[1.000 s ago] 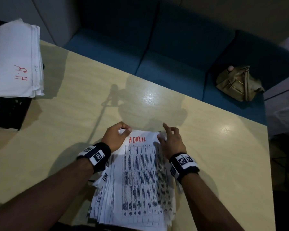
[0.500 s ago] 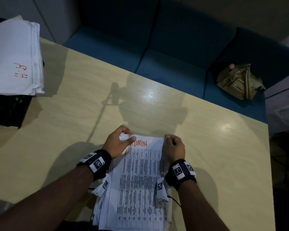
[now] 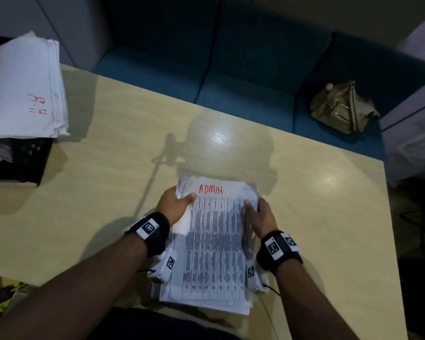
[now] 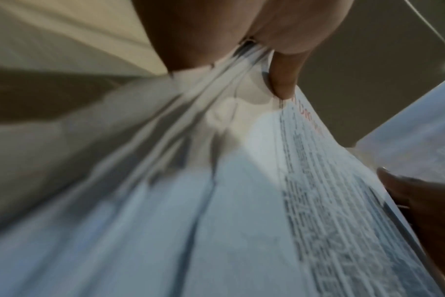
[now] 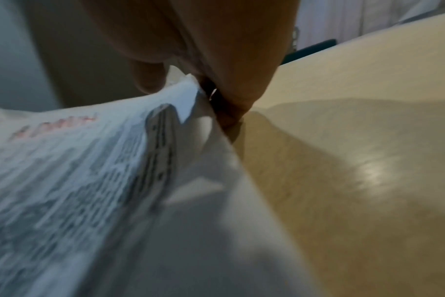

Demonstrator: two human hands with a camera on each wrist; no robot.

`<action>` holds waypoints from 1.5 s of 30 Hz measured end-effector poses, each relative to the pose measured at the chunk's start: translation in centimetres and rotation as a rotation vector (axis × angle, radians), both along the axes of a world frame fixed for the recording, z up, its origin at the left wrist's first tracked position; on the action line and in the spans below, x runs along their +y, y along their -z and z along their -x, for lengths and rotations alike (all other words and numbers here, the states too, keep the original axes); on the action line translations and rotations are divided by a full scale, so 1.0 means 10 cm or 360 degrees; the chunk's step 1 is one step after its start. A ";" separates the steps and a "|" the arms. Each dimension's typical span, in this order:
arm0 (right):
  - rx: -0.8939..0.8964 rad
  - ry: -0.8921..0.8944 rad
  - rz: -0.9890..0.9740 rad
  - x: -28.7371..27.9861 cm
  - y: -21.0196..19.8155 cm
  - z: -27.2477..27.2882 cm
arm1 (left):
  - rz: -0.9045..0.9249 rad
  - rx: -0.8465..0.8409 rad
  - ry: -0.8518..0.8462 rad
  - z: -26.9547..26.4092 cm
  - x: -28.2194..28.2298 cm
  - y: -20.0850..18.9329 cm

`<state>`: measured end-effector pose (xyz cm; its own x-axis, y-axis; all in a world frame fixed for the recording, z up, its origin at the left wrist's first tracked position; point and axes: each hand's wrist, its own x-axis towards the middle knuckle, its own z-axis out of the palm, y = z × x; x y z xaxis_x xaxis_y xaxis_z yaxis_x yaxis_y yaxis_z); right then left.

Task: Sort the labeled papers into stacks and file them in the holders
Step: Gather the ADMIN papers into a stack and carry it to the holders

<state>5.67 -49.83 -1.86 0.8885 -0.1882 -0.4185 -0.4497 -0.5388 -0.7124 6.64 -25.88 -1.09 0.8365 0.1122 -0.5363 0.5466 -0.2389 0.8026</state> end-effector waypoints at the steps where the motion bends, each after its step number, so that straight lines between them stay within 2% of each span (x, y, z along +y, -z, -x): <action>1: 0.0031 0.0016 -0.0023 -0.01 -0.04 0.01 | 0.0061 0.0007 -0.0040 0.00 0.01 0.00; 5: -0.0005 -0.0084 -0.0078 0.06 -0.23 0.12 | 0.0310 -0.0004 -0.0079 0.08 0.02 -0.13; 8: -0.0189 0.0084 -0.0262 0.12 -0.45 0.13 | 0.0359 -0.0207 -0.0117 0.06 0.00 -0.46; 10: -0.0440 0.0274 -0.0301 0.14 -0.68 0.08 | 0.0420 -0.0443 -0.0161 0.02 0.03 -0.77; 12: -0.0728 0.0367 -0.0362 0.17 -0.98 0.03 | 0.0445 -0.0794 -0.0095 0.01 0.08 -1.12; 14: -0.1040 0.0373 -0.0461 0.23 -1.28 0.05 | 0.0361 -0.1209 0.0059 0.08 0.12 -1.46; 16: -0.1307 0.0334 -0.0537 0.27 -1.41 0.11 | 0.0253 -0.1468 0.0173 0.19 0.12 -1.59; 17: -0.1351 0.0293 -0.0540 0.30 -1.38 0.15 | 0.0224 -0.1439 0.0203 0.26 0.10 -1.58; 18: -0.1323 0.0238 -0.0516 0.34 -1.31 0.20 | 0.0297 -0.1248 0.0205 0.32 0.08 -1.52; 20: -0.1060 0.0217 -0.0387 0.43 -1.12 0.30 | 0.0390 -0.0881 0.0153 0.41 0.04 -1.34; 22: -0.0833 0.0232 -0.0248 0.47 -0.98 0.35 | 0.0592 -0.0760 0.0025 0.42 0.02 -1.18; 24: -0.0774 0.0219 -0.0160 0.45 -0.97 0.33 | 0.0736 -0.0585 -0.0051 0.41 0.03 -1.29; 28: -0.0733 0.0279 -0.0244 0.38 -1.06 0.25 | 0.1049 -0.0578 -0.0073 0.38 0.03 -1.24; 30: -0.0689 0.0244 -0.0217 0.41 -1.00 0.27 | 0.1102 -0.0600 -0.0097 0.41 0.02 -1.23; 32: -0.0641 0.0228 -0.0156 0.43 -0.85 0.32 | 0.1244 -0.0546 0.0011 0.45 0.06 -1.18; 34: -0.0598 0.0208 -0.0154 0.43 -0.79 0.34 | 0.1405 -0.0325 0.0042 0.42 0.13 -0.95; 35: -0.0572 0.0230 -0.0158 0.44 -0.80 0.32 | 0.1547 -0.0045 -0.0060 0.40 0.17 -0.97; 36: -0.0546 0.0259 -0.0168 0.45 -0.83 0.28 | 0.1408 0.0022 -0.0139 0.42 0.20 -0.98; 37: -0.0507 0.0279 -0.0196 0.45 -0.87 0.24 | 0.1218 -0.0095 0.0031 0.45 0.27 -0.98; 38: -0.0483 0.0269 -0.0219 0.46 -0.93 0.18 | 0.0771 -0.0353 0.0052 0.48 0.35 -1.01; 39: -0.0450 0.0228 -0.0249 0.47 -1.01 0.12 | 0.0598 -0.0440 0.0022 0.49 0.43 -1.05; 41: -0.0400 0.0082 -0.0310 0.58 -1.19 -0.02 | 0.0649 -0.0484 -0.0052 0.51 0.59 -1.20; 45: -0.0378 -0.0227 -0.0458 0.97 -1.52 -0.33 | 0.0452 -0.0629 -0.0042 0.52 1.11 -1.43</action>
